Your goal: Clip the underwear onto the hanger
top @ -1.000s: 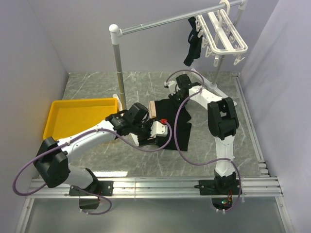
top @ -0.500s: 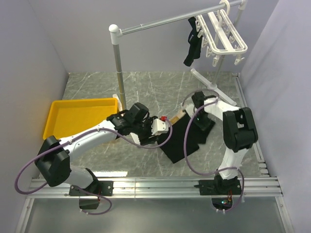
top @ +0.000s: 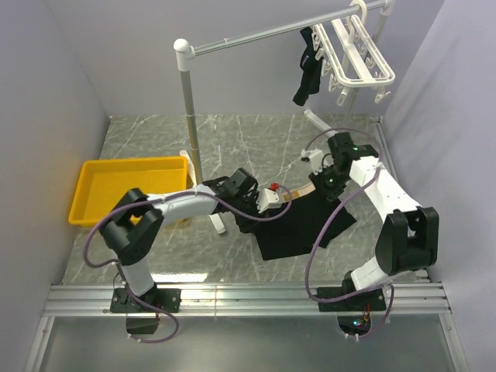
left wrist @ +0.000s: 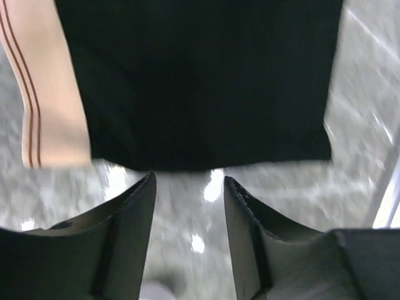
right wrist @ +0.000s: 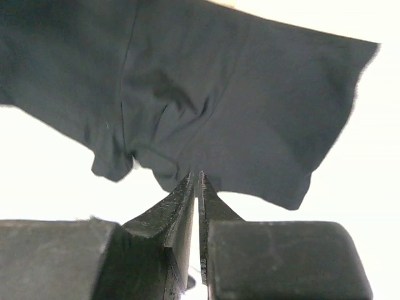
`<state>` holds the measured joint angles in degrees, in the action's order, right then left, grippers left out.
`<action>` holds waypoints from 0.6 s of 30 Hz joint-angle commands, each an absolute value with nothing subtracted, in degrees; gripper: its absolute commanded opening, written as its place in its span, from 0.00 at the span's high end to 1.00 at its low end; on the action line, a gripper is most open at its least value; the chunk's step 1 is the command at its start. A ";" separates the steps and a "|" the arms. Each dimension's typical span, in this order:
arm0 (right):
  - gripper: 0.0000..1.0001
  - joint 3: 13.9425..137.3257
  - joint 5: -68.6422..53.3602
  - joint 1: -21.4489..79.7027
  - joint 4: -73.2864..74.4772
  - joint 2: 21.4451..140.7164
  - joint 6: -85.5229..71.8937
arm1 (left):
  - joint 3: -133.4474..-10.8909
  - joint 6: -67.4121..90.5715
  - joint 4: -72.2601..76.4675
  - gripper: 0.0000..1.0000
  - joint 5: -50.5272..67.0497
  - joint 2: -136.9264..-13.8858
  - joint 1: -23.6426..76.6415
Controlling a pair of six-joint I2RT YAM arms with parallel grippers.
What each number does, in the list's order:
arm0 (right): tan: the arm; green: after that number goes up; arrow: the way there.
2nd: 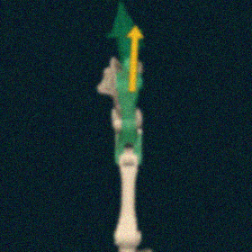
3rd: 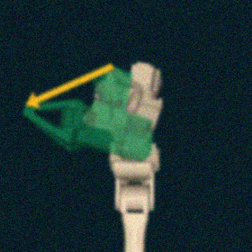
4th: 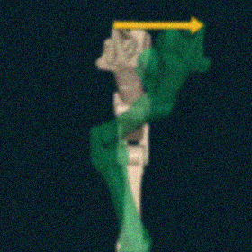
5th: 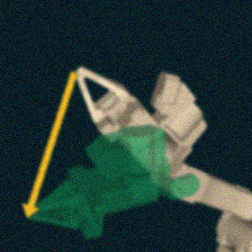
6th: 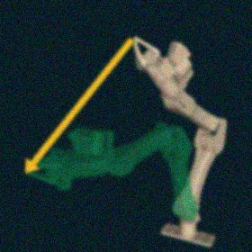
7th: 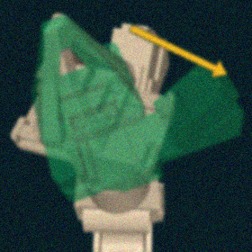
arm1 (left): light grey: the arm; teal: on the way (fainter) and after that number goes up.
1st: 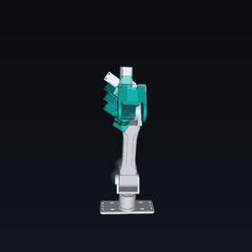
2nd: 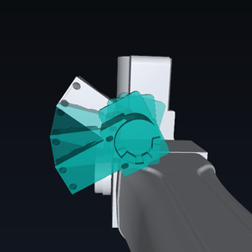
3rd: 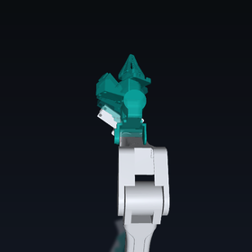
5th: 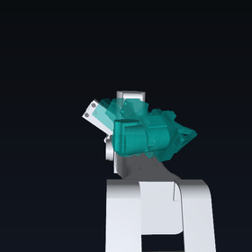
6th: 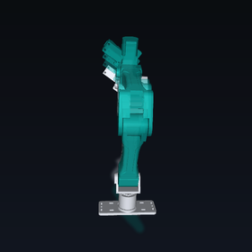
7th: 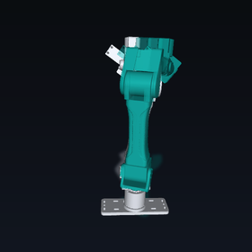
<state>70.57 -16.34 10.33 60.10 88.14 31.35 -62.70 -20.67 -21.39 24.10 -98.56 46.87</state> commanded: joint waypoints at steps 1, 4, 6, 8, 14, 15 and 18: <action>0.86 71.28 -23.70 6.07 53.10 83.77 25.15 | -67.58 -15.04 -15.48 0.48 24.52 -103.08 46.41; 0.83 69.97 -26.97 2.64 50.89 78.06 24.17 | -69.69 -12.92 -13.89 0.50 25.22 -107.83 44.74; 0.80 67.68 -27.24 1.06 49.84 73.06 24.69 | -72.49 -12.66 -14.06 0.51 25.40 -111.33 43.69; 0.77 65.06 -28.38 0.27 49.22 67.71 25.13 | -74.61 -12.39 -14.32 0.52 25.05 -113.46 43.07; 0.66 61.96 -29.96 -3.69 46.15 54.96 21.63 | -81.91 -12.48 -14.68 0.54 24.00 -118.65 41.22; 0.61 63.01 -30.93 -4.04 45.62 53.89 18.75 | -82.70 -12.48 -14.50 0.53 23.99 -118.74 40.96; 0.50 65.73 -32.08 -4.39 41.50 50.11 12.25 | -81.23 -12.30 -12.58 0.47 26.87 -115.16 40.87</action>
